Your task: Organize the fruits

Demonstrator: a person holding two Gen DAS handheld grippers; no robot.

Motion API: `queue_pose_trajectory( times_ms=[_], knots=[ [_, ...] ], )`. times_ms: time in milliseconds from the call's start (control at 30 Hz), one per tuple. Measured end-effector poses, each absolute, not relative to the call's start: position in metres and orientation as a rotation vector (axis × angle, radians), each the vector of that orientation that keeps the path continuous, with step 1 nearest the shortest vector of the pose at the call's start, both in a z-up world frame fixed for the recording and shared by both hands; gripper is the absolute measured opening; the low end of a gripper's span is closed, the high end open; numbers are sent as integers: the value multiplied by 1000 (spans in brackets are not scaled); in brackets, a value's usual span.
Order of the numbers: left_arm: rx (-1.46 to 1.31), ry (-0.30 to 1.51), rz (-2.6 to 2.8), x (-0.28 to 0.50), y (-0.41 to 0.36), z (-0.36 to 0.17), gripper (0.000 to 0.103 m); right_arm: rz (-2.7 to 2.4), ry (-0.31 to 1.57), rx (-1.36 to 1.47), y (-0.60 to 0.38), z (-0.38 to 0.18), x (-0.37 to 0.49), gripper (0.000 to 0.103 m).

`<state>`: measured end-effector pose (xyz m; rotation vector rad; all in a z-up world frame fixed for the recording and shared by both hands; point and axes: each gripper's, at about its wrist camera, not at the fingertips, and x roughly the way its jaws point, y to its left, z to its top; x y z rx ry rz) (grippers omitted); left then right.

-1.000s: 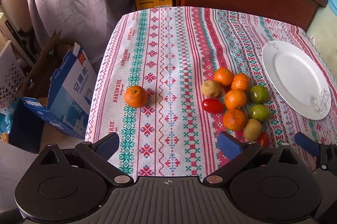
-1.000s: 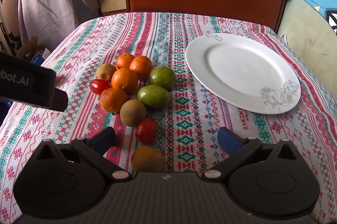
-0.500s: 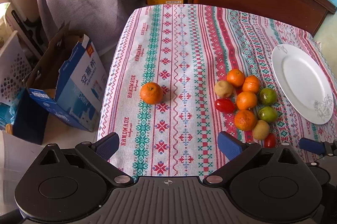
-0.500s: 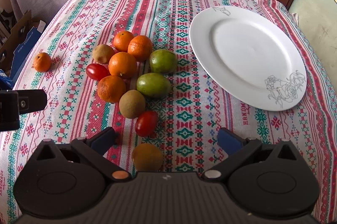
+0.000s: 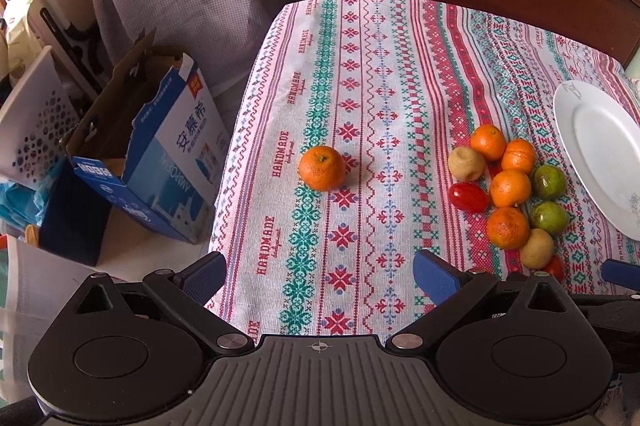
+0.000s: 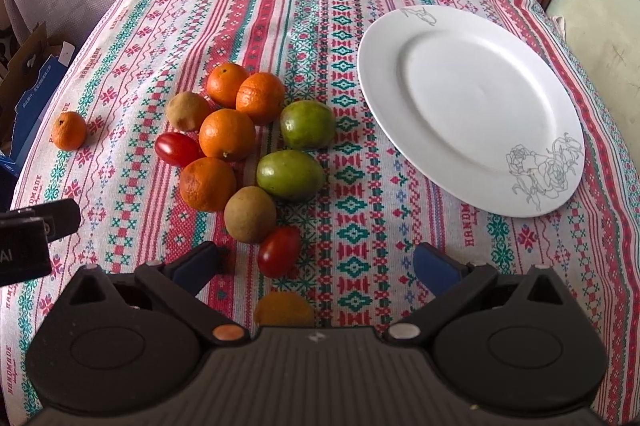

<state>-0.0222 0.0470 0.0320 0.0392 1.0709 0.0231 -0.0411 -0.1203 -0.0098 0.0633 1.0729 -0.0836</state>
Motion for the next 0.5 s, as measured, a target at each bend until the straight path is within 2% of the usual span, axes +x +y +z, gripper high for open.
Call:
queue_pose_trajectory(
  times_ms=[500],
  knots=[
    [56, 1072, 31, -21, 47, 25, 100, -62, 1122, 48, -117, -8, -34, 102]
  ],
)
